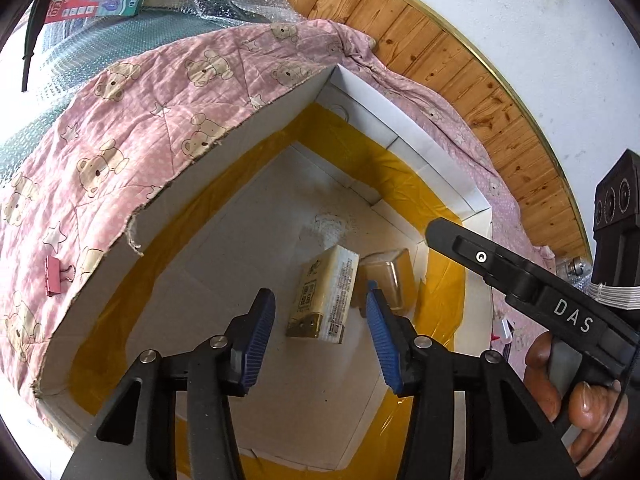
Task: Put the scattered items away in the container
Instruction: 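Open the left gripper releasing the tissue pack while the right gripper releases the gold box, then withdraw both open grippers from the box back toward the remaining items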
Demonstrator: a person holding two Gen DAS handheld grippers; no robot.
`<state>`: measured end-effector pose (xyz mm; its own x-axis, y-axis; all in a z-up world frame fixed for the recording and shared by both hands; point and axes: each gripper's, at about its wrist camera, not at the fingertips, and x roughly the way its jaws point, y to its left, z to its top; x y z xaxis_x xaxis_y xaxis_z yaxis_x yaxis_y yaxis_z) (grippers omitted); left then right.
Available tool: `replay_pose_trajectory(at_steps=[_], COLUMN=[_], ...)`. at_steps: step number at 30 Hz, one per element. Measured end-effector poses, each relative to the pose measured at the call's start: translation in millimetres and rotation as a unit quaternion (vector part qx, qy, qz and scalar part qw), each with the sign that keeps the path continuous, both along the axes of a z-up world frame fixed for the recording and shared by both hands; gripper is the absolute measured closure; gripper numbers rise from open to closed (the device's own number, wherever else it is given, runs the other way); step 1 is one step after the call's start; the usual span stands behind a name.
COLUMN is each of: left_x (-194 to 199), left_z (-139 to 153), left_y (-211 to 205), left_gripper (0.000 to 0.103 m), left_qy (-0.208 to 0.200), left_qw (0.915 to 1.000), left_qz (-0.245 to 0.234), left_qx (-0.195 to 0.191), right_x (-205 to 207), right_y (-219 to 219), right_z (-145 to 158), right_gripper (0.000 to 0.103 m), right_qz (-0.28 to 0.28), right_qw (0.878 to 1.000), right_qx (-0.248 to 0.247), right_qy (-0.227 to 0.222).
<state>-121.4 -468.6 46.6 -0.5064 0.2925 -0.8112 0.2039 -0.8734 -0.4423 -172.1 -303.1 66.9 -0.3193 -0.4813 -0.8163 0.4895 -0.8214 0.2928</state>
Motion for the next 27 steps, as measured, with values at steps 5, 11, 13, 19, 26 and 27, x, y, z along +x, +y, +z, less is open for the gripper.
replay_pose_trajectory(at_steps=[5, 11, 13, 19, 26, 27], left_x=[9, 21, 25, 39, 53, 54], left_z=[7, 15, 21, 41, 59, 60], left_y=[9, 26, 34, 47, 60, 63], left_gripper=[0.053, 0.053, 0.053, 0.053, 0.053, 0.053], left_qy=[0.005, 0.011, 0.019, 0.042, 0.062, 0.064], left_qw=[0.9999, 0.9995, 0.9991, 0.9974, 0.9957, 0.9955], left_qz=[-0.009, -0.026, -0.034, -0.047, -0.056, -0.058], left_qx=[-0.004, -0.011, -0.018, -0.035, -0.039, -0.038], right_x=[11, 36, 44, 64, 86, 88], right_y=[14, 17, 18, 27, 45, 48], right_z=[7, 10, 12, 28, 51, 53], right_gripper=[0.049, 0.048, 0.048, 0.048, 0.048, 0.048], right_qz=[-0.012, 0.001, 0.005, 0.010, 0.011, 0.010], right_qw=[1.000, 1.000, 1.000, 0.999, 0.998, 0.998], right_qx=[-0.011, -0.016, -0.017, -0.028, -0.048, -0.050], right_qy=[-0.003, -0.002, 0.000, 0.016, 0.036, 0.038])
